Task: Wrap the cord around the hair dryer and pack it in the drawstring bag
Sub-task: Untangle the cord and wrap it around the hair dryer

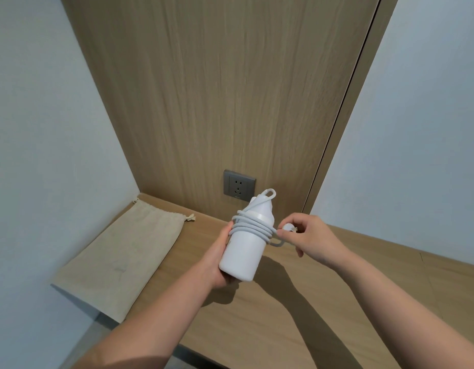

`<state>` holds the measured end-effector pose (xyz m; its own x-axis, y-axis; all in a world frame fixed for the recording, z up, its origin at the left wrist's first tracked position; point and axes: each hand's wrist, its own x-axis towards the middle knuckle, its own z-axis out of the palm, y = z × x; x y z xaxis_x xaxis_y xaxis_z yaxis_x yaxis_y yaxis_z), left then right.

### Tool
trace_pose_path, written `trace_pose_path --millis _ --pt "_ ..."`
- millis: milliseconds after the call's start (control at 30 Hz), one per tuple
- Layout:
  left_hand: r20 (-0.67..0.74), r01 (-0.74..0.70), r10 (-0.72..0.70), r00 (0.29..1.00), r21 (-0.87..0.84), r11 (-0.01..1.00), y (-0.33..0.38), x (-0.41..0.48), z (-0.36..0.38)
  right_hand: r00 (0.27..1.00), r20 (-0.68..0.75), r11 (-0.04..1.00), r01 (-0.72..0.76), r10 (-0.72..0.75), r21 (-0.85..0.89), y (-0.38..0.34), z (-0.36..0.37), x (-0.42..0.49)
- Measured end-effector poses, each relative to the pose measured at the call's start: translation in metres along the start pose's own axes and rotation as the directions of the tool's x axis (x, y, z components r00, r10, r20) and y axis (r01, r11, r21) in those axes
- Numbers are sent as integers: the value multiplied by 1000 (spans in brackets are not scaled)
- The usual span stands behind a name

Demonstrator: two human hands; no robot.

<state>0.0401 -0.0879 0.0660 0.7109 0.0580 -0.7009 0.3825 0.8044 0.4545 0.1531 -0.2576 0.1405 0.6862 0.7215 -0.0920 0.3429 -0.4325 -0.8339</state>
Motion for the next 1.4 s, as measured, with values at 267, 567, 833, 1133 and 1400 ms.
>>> trace_pose_path --millis 267,567,833,1133,1400 --pt "89 -40 38 995 21 999 2 -6 -1 957 -257 990 -123 136 67 23 -19 21" --pt "128 -115 113 985 5 993 6 -5 15 968 -128 966 -190 214 174 43 -9 12" --pt "14 -205 208 978 259 944 0 6 12 956 -282 947 -10 -85 -320 2 -5 -19" --pt "-21 -352 427 904 530 772 -11 0 20 961 -270 984 -109 66 -144 15 16 -16" --pt "90 -102 83 992 234 967 -16 0 14 973 -227 969 -11 -47 -248 21 30 -19"
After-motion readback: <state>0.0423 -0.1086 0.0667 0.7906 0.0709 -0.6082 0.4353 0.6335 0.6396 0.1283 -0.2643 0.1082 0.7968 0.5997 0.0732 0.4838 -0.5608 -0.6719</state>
